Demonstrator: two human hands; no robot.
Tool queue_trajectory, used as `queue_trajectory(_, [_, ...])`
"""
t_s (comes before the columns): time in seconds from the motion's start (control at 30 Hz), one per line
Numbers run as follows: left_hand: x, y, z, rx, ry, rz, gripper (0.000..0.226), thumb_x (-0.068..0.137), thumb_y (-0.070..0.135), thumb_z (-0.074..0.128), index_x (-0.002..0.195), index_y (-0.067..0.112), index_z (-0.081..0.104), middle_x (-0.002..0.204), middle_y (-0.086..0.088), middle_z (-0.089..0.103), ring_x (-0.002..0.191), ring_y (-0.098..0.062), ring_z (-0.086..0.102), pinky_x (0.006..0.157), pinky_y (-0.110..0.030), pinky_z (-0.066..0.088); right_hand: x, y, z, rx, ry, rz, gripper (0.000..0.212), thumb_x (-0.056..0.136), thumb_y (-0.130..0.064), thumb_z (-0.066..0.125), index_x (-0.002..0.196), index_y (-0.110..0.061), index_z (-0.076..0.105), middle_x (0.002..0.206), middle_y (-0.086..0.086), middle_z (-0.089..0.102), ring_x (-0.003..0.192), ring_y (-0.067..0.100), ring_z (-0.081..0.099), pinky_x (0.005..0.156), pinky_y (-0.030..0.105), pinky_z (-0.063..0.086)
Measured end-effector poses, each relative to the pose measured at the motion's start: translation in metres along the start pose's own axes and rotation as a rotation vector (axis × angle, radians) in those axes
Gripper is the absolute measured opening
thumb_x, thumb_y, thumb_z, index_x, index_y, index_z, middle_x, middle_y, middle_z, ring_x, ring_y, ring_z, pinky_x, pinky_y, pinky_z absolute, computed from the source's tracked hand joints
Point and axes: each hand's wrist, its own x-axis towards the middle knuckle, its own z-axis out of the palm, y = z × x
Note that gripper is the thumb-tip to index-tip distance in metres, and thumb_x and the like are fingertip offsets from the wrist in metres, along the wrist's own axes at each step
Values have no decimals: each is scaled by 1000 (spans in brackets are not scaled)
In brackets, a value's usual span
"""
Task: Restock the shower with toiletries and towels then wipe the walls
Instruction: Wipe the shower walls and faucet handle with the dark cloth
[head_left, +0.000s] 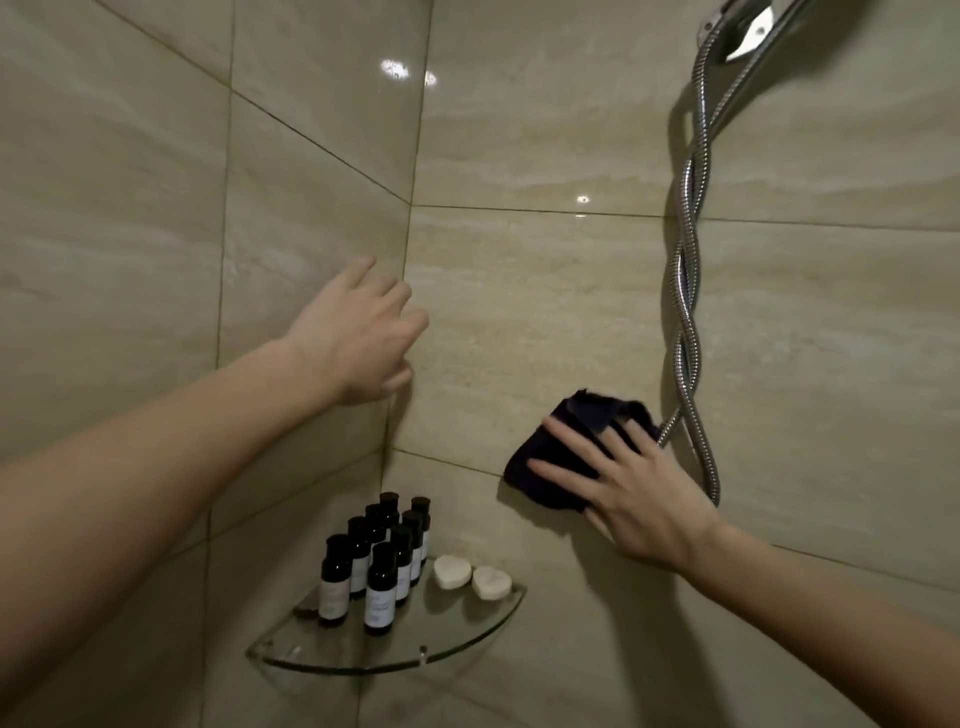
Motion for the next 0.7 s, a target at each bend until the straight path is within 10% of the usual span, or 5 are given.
queue_trajectory(0.4, [50, 39, 13, -575, 54, -219, 67, 96, 59, 32, 145, 14, 30, 148, -20, 39, 135, -36, 42, 117, -54, 31, 101, 121, -81, 78, 229, 454, 68, 97, -43, 42, 159, -39, 13, 168, 14, 1, 154, 41, 2, 116, 64, 22])
queue_trajectory(0.7, [87, 69, 32, -851, 54, -422, 81, 103, 56, 24, 157, 19, -23, 163, -24, -23, 153, -39, -15, 126, -52, 1, 111, 85, -65, 128, 318, 474, 71, 91, -42, 42, 158, -37, 20, 168, 15, 4, 153, 43, 3, 116, 66, 16])
